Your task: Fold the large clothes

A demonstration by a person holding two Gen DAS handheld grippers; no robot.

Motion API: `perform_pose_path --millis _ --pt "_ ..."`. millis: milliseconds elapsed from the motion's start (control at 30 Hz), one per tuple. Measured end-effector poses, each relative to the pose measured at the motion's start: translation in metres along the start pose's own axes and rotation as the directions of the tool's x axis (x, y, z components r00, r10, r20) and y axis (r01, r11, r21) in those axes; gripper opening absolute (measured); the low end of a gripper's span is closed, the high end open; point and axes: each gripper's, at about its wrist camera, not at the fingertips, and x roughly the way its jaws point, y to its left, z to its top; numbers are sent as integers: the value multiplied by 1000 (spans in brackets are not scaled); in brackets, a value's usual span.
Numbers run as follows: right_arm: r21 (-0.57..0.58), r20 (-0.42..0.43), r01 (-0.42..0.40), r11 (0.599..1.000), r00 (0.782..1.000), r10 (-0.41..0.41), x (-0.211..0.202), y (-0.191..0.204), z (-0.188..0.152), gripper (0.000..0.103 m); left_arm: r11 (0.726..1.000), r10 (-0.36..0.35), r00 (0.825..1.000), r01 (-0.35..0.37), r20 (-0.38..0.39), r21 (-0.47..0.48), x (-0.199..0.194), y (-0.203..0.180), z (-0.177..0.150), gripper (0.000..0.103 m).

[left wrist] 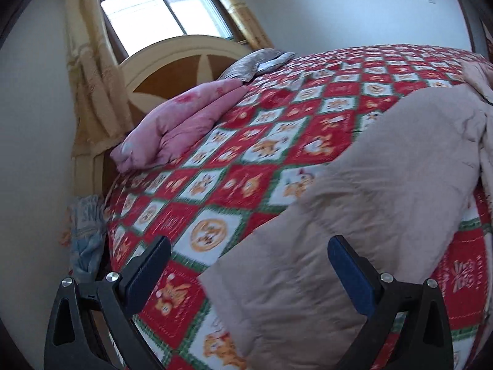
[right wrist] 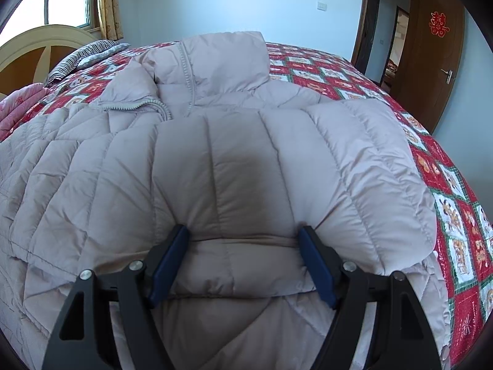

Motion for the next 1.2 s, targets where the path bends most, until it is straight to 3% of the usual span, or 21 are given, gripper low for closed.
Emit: perform_pose_path --millis 133,300,400,433,500,600,700,800,967,1100,1200 --pt "-9 6 16 1000 1000 -16 -2 1 0 78 988 -96 992 85 -82 -128 17 31 -19 102" --pt "-8 11 22 1000 1000 -22 -3 1 0 79 959 -183 970 140 -158 -248 36 31 -34 102" --pt "-6 13 23 1000 1000 -23 -3 1 0 80 934 -255 954 201 -157 -294 35 27 -38 101" --pt "-6 13 23 1000 1000 -23 -2 1 0 80 929 -274 950 222 -149 -296 34 25 -37 96" --pt "-6 15 22 1000 1000 -22 -3 1 0 80 916 -332 933 283 -139 -283 31 18 -36 44" --pt "-4 16 22 1000 1000 -22 -3 0 0 80 917 -357 926 323 -121 -235 22 11 -31 16" --pt "-1 16 19 1000 1000 -19 -4 0 0 80 943 -297 952 279 -79 -181 5 9 -19 11" --pt "10 5 -19 1000 1000 19 -10 -6 1 80 952 -259 966 257 14 -163 -24 19 8 10" --pt "-19 60 -13 1000 998 14 -51 -13 -1 80 967 -236 956 248 176 -52 -77 13 67 10" --pt "-22 91 -1 1000 996 3 -69 -24 -8 81 936 -344 906 351 247 16 -113 -18 111 10" --pt "-8 74 -9 1000 997 9 -74 -31 -17 81 895 -443 854 441 271 72 -142 -59 132 10"
